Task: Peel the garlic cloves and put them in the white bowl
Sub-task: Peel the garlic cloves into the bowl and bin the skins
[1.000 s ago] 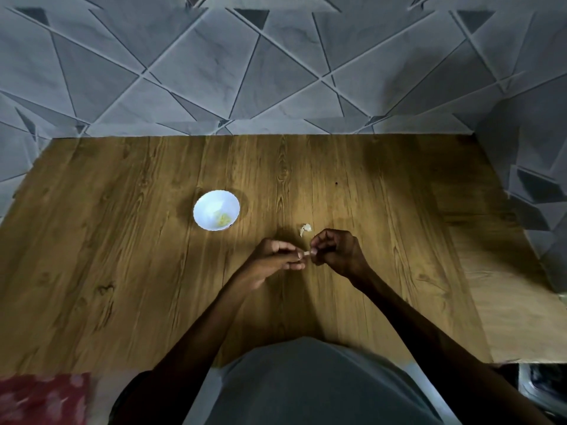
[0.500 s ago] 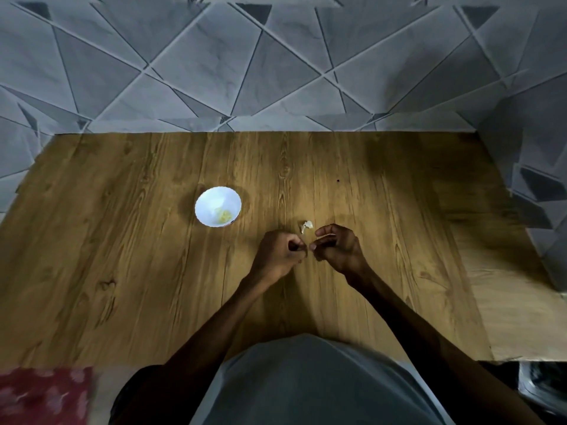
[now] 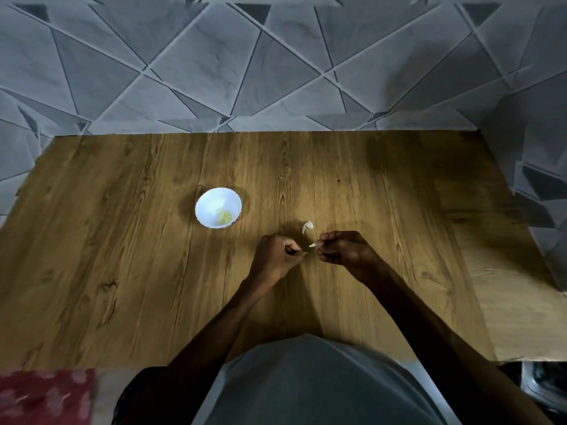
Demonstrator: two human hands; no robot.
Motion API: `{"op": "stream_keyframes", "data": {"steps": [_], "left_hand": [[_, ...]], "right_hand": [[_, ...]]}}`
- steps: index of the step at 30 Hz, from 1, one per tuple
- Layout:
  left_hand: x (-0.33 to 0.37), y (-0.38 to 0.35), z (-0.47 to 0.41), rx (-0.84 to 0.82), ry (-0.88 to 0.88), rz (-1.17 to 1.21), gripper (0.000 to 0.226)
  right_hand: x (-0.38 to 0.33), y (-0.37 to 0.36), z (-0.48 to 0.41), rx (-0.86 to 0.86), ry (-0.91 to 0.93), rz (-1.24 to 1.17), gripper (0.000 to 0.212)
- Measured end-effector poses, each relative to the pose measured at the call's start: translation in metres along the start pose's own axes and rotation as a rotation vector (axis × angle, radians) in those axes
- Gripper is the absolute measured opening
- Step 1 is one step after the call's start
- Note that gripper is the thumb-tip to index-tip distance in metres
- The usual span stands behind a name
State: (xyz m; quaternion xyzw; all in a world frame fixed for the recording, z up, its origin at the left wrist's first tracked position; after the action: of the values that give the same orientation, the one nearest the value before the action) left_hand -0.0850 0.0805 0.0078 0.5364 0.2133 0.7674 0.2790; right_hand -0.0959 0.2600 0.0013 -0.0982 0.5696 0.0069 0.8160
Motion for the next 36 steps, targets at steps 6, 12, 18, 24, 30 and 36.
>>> {"op": "stream_keyframes", "data": {"steps": [6,12,18,24,30,36], "left_hand": [[-0.003,-0.005,-0.004,-0.024,0.042,-0.051,0.007],[-0.006,-0.009,-0.003,-0.128,0.118,0.276,0.019],[0.001,-0.01,0.003,-0.18,0.208,0.57,0.018],[0.0,-0.007,0.003,-0.279,0.225,0.654,0.019],[0.012,-0.002,0.009,-0.089,0.065,0.477,0.011],[0.01,-0.019,0.014,-0.444,0.917,1.423,0.013]], "right_hand": [[0.0,0.002,0.0,0.026,0.096,0.078,0.017],[-0.003,-0.005,0.001,0.089,0.13,0.147,0.018],[-0.004,-0.009,0.001,0.137,0.255,0.339,0.017],[-0.005,-0.009,-0.001,0.073,0.182,0.171,0.014],[-0.001,-0.01,-0.004,0.087,0.055,-0.014,0.02],[-0.019,-0.02,-0.003,0.186,0.608,0.441,0.023]]}}
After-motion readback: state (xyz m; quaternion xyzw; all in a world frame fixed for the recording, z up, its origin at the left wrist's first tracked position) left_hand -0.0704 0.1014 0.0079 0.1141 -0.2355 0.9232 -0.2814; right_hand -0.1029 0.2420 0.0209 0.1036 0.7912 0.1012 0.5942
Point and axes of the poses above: each hand's wrist, its own z-axis away from the middle knuckle, its own y-axis out of the back of the hand, x = y × z, the point moved 4 cm from there along -z, towards the middle knuckle, and after that the axes turned 15 degrees about y, right-handed, at the moved point
